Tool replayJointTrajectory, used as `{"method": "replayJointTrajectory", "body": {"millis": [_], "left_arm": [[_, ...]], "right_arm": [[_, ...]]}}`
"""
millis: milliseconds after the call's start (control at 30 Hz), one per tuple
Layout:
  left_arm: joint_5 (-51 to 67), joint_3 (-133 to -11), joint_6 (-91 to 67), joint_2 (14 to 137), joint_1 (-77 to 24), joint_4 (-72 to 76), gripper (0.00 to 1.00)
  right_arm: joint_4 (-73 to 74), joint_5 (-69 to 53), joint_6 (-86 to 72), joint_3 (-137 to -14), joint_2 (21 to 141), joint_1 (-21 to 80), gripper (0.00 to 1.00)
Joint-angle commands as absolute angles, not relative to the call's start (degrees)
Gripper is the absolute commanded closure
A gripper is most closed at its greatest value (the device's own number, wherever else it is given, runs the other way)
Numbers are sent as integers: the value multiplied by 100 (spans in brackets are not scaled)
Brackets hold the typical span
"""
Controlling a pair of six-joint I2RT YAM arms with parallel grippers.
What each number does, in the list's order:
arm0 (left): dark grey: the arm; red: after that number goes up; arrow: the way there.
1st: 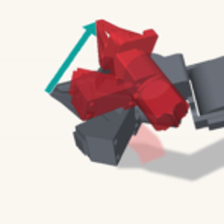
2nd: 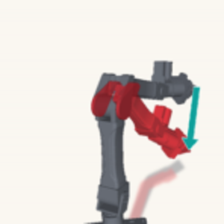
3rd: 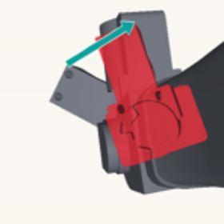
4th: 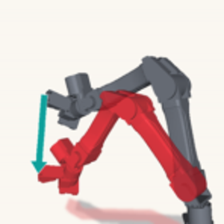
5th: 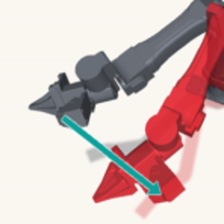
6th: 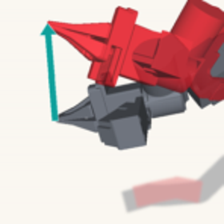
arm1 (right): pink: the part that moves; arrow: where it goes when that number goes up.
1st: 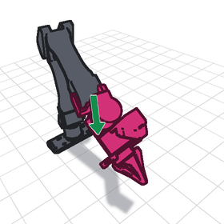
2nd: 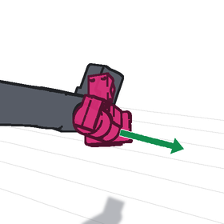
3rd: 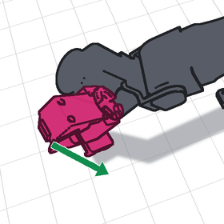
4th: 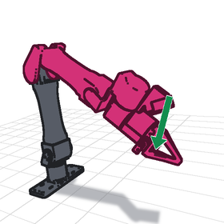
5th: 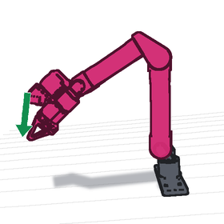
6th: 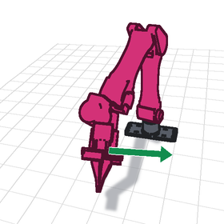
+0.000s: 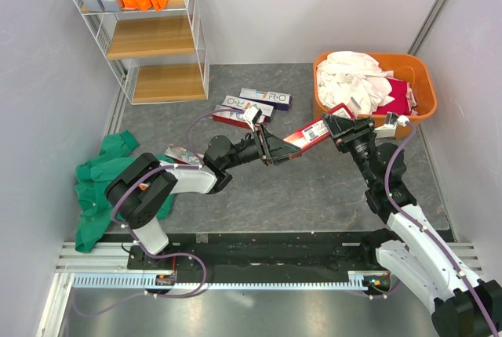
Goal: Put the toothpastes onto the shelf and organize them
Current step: Pick up the toothpaste from the center of the board.
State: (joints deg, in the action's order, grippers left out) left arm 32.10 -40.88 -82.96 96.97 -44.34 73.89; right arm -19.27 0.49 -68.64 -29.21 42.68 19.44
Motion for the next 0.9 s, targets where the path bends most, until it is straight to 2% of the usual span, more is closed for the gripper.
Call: {"method": "replayJointTrajectory", "body": {"millis": [0,200,400,600,867], "left_arm": [[3261,-4298,-7901,9624,-4456,7752,50],[3199,-4175,-7866,9501,-4298,7752,64],[3357,-3903,-7857,9317,-3886,7638,67],[3480,-3341,-7892,8974,-3253,7585,68],[3893,-2743,-7726,8193,-2085,6980,69]], "right_arm": [[-2154,88,-6917,-3023,4210,1942,60],[-2083,88,-6979,-2979,4271,1942,43],[-1969,35,-6970,-2918,4403,1942,27],[-1943,18,-6979,-2839,4465,1934,2],[-1776,-237,-6935,-2690,4456,1925,2]]}}
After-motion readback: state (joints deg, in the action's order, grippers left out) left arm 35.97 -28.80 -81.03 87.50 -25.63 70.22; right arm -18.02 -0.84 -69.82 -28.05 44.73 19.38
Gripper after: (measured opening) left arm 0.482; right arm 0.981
